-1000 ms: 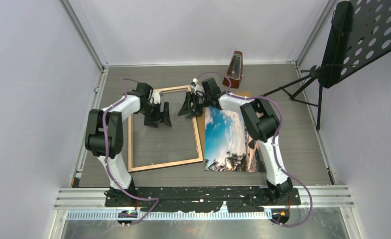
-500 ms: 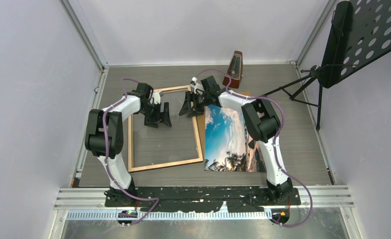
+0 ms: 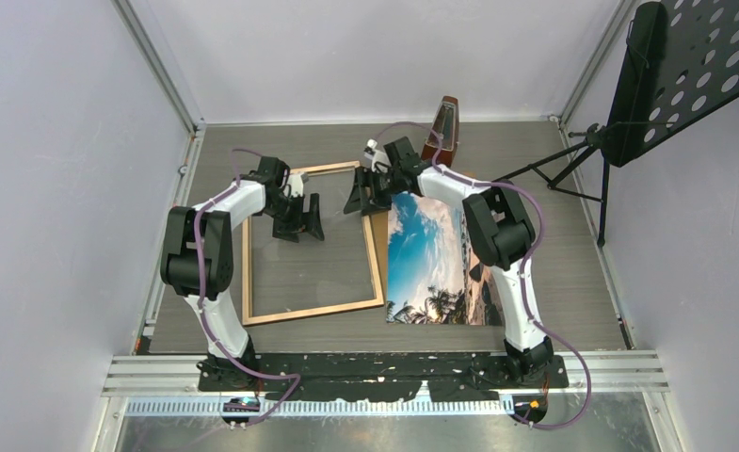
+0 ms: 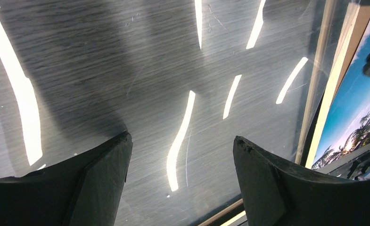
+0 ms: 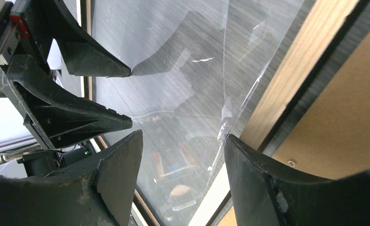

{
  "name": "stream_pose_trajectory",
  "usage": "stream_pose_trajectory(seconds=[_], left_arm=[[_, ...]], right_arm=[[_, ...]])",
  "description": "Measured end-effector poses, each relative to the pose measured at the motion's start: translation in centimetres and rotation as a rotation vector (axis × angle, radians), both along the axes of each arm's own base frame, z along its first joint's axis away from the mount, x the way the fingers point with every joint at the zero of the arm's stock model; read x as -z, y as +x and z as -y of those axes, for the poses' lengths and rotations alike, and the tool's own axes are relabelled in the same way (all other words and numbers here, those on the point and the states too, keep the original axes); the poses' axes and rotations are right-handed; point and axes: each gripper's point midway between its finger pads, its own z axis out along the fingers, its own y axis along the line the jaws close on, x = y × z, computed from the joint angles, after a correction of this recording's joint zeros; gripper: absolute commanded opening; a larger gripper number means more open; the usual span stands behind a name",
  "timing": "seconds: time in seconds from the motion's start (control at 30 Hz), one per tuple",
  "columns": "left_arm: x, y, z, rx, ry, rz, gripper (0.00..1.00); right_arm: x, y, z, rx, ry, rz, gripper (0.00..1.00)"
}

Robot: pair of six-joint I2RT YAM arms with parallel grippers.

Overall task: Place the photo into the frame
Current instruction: Place the photo frame item in the photo frame.

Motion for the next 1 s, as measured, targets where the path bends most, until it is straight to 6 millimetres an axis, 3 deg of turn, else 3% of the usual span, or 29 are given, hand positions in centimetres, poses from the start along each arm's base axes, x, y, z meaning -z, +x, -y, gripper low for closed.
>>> stream_pose_trajectory(seconds=[0.37,0.53,1.0], left_arm=[[0.0,0.0,0.0,-0.001,0.000,0.000,0.82],[0.0,0.0,0.0,-0.002,0.000,0.000,0.83],[-0.4,0.1,-0.1,0.002,0.013,0.017,0.91]], right_arm=[[-0.3,2.6,3.3,0.069,-0.064,0.053,0.71],[-0.8,2.6,3.5,0.062,-0.069,0.075,0.71],[-6.0,2.0,4.3,0.000,-0.054,0.259,0.71]])
